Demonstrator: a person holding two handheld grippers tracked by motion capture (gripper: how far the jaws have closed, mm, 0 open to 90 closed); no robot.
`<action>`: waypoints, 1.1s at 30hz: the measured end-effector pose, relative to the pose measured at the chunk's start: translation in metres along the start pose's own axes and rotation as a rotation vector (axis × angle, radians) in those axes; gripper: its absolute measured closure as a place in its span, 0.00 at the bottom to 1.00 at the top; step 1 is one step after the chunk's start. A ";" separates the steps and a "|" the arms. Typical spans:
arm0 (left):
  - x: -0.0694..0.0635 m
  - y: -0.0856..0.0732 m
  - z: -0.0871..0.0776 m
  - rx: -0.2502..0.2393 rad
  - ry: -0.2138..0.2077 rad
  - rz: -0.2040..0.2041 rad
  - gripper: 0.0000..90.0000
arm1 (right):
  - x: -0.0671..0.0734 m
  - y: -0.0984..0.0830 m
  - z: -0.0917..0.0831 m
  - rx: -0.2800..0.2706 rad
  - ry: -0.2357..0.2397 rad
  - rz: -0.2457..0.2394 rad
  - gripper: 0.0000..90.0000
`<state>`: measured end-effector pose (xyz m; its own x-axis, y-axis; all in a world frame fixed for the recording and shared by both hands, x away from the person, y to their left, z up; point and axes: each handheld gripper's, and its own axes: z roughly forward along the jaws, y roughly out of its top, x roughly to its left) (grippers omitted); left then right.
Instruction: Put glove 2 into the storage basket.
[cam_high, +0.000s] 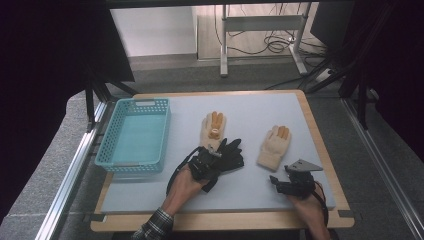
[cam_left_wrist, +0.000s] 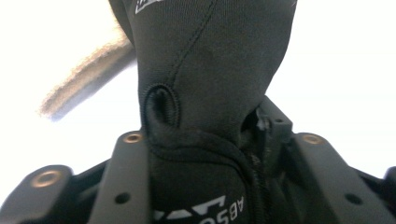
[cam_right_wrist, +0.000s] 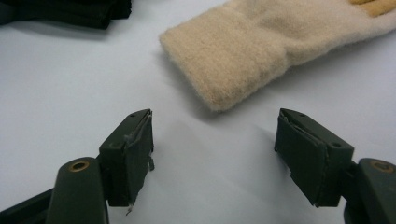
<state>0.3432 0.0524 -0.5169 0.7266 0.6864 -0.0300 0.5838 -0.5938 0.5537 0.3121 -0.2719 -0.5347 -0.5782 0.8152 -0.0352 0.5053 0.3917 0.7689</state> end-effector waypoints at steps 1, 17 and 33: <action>-0.003 0.001 -0.002 -0.003 0.013 0.016 0.68 | 0.000 0.000 0.000 0.000 0.000 0.000 0.31; 0.024 0.026 -0.051 -0.110 0.045 -0.034 0.66 | 0.000 0.000 0.000 0.000 0.000 0.003 0.30; 0.095 0.019 -0.103 -0.134 0.205 -0.162 0.65 | 0.000 0.000 0.000 -0.002 0.000 0.002 0.30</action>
<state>0.3858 0.1494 -0.4238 0.5314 0.8464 0.0336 0.6236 -0.4178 0.6608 0.3118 -0.2720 -0.5348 -0.5773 0.8158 -0.0336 0.5051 0.3892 0.7703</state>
